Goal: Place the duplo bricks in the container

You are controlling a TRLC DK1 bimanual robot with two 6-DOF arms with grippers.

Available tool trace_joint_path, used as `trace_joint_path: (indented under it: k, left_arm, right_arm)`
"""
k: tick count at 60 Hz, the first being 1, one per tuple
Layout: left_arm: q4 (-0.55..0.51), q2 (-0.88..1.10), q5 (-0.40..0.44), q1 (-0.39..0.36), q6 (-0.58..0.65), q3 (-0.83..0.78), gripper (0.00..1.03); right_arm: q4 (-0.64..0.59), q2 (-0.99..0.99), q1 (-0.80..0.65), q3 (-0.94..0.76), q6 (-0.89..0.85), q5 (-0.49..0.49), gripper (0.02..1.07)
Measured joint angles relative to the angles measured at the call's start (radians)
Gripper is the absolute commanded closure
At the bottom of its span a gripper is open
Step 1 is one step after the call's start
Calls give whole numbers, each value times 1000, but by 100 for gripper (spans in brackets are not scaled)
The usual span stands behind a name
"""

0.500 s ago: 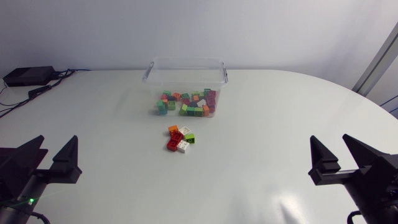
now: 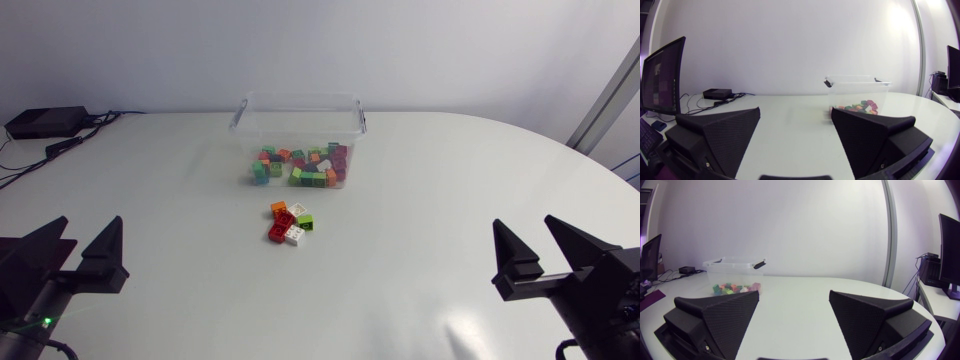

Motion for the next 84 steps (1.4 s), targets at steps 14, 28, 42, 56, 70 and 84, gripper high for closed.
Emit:
trace_joint_path:
  k: [14,28,42,56,70,84]
  left_arm:
    - [6,362,0,-51,-24,231,4]
    - [-12,827,1,-175,-34,445,5]
    - [-64,1135,0,-225,-22,612,6]
    - [-118,1400,0,-256,135,762,6]
    - [-257,1611,71,-323,237,872,6]
    - [-305,1717,193,-292,241,959,8]
  right_arm:
    - [39,283,25,167,5,4,7]
    - [33,659,166,410,39,105,7]
    - [-160,949,293,624,82,157,7]
    - [-345,1207,391,782,78,140,7]
    - [-420,1498,475,944,86,135,7]
    - [-465,1721,534,1128,125,111,7]
